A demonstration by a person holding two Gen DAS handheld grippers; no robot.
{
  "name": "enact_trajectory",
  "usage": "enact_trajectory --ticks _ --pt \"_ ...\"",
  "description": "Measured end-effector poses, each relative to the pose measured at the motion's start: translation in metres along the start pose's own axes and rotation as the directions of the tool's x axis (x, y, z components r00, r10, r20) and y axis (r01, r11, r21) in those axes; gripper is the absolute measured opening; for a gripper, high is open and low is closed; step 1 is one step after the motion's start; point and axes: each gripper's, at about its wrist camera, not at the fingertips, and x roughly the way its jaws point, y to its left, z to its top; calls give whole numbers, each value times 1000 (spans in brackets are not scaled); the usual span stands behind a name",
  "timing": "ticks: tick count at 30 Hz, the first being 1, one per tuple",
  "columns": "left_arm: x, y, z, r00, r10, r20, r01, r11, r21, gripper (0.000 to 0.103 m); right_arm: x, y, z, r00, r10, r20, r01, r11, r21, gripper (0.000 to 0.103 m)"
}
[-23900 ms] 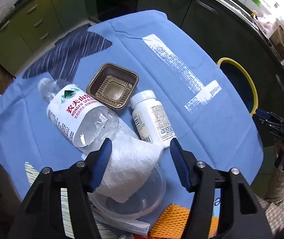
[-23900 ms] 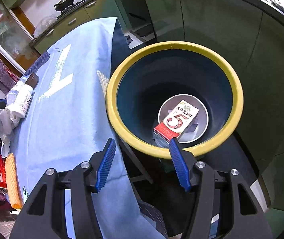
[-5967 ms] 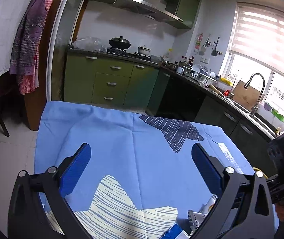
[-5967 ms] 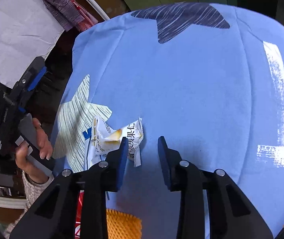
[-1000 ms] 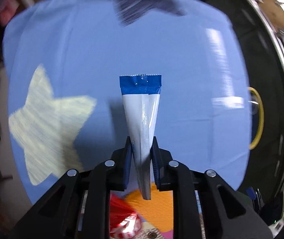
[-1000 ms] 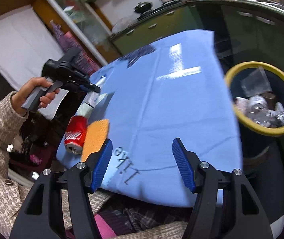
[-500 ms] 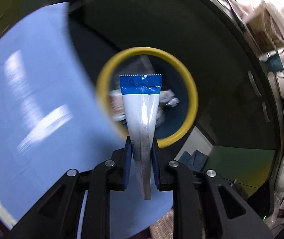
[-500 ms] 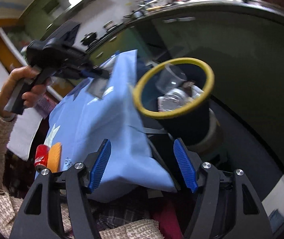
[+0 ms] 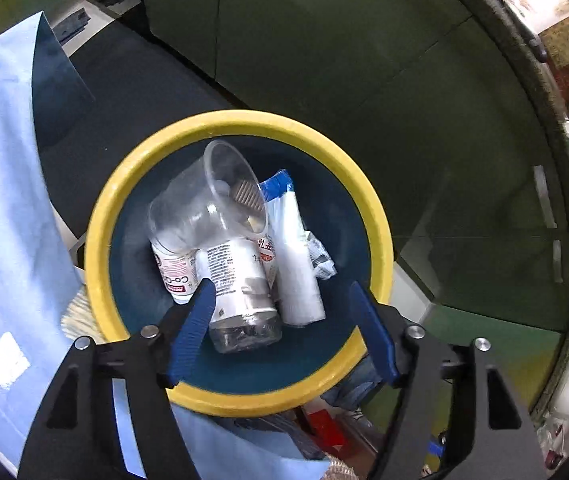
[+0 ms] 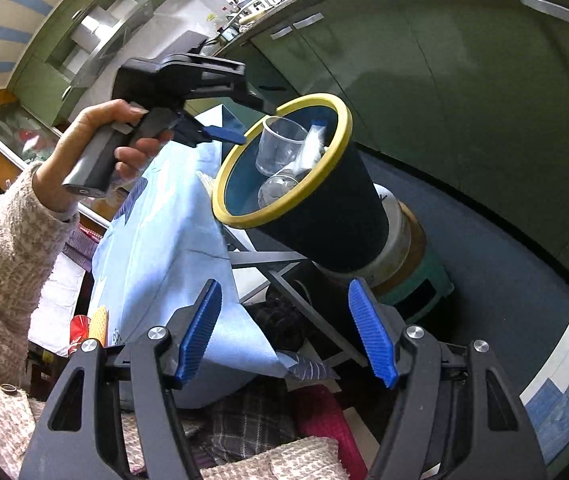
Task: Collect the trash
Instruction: 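Carry the tube over the bin and open the left tool, then move the right tool to the red Coca-Cola can and grasp it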
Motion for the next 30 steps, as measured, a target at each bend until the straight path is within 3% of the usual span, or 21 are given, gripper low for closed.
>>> enact_trajectory --ticks 7,10,12,14,18,23,26,28,30 --pt "-82 23 -40 985 -129 116 125 991 46 70 13 24 -3 1000 13 -25 -14 999 -44 66" --pt "-134 46 -76 961 -182 209 166 982 94 77 18 44 -5 999 18 -38 -21 996 -83 67" --pt "-163 61 -99 944 -183 275 155 981 120 79 22 56 -6 998 18 -55 -24 994 -111 67" --pt "-197 92 -129 915 -173 366 135 983 127 83 30 74 -8 997 13 -78 -25 989 -149 68" --pt "-245 175 -183 838 -130 529 107 992 73 90 47 125 -16 990 6 -139 -42 965 -259 68" --pt "-266 296 -251 717 4 697 94 990 -103 90 75 208 -32 966 -10 -258 -105 897 -429 68" --pt "-262 374 -297 621 122 774 119 962 -247 90 94 264 -46 939 -10 -343 -178 841 -511 68" --pt "-254 410 -317 578 188 794 128 940 -316 90 109 308 -57 911 -7 -413 -245 796 -554 68" --pt "-244 439 -333 547 245 800 145 914 -379 90 123 345 -66 882 -10 -471 -298 762 -574 69"
